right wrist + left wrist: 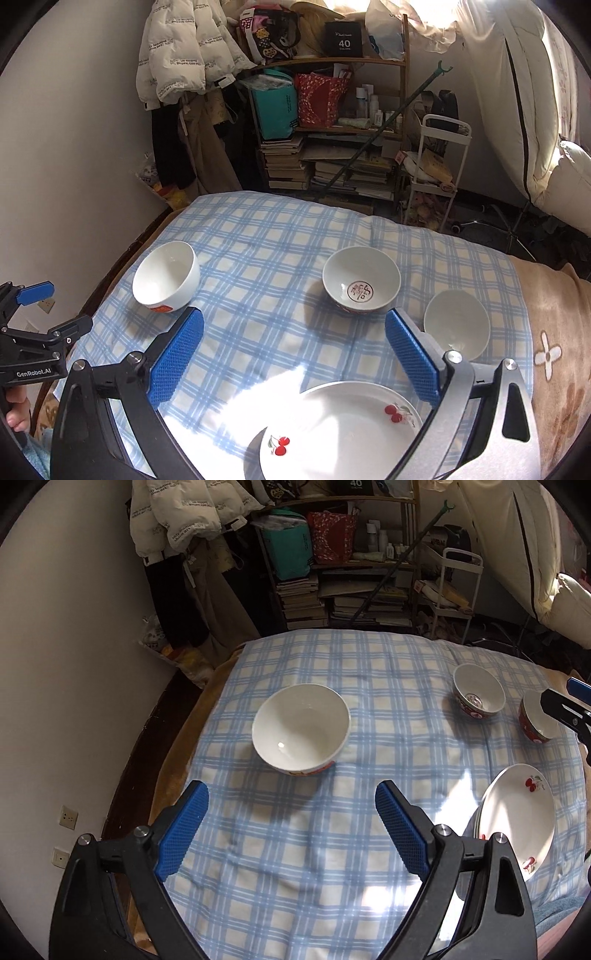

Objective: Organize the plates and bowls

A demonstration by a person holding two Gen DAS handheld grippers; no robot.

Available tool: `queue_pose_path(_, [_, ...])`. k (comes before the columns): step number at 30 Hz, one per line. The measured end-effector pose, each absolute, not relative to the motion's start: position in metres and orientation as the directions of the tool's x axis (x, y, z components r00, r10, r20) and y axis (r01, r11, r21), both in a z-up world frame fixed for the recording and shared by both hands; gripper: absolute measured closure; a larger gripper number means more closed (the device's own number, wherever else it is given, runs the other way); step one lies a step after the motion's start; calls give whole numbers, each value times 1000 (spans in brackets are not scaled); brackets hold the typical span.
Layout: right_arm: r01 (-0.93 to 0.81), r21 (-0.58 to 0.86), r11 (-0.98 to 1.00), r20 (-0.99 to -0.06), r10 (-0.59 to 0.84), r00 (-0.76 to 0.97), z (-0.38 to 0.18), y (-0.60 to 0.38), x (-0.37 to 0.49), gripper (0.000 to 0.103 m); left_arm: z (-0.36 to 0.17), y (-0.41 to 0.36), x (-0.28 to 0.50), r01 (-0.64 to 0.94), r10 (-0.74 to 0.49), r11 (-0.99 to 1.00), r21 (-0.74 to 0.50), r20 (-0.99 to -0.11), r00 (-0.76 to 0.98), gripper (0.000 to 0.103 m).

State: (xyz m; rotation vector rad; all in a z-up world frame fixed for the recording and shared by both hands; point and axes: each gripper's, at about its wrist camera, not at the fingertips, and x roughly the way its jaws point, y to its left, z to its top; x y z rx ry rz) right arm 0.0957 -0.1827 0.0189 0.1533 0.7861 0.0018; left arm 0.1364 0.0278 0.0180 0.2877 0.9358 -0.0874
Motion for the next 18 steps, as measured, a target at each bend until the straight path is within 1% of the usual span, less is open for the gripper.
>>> queue_pose_path(3, [29,144,989,-688,80,721,26,-174,112,0,24,42,153,160,56,969,189,-796,603,12])
queue_pose_path(8, [-22,106,994,-679,88,728,31,-151,138,0,22,63,180,95,76,981,169,-787,612,12])
queue_pose_path(11, [-55,83,995,-683,97,724,26,-139,150,0,14,74,193,74,75,986,152,-789,610,12])
queue_pose_path(14, [-80,96,992,-687,124,716,16,-128,162,0,4,85,207,53,82,988,142,-794,602,12])
queue_pose_path(18, [-110,78,991,-711,133,691,0,-109,181,6,-12,95,223,36,86,990,133,-802,592,12])
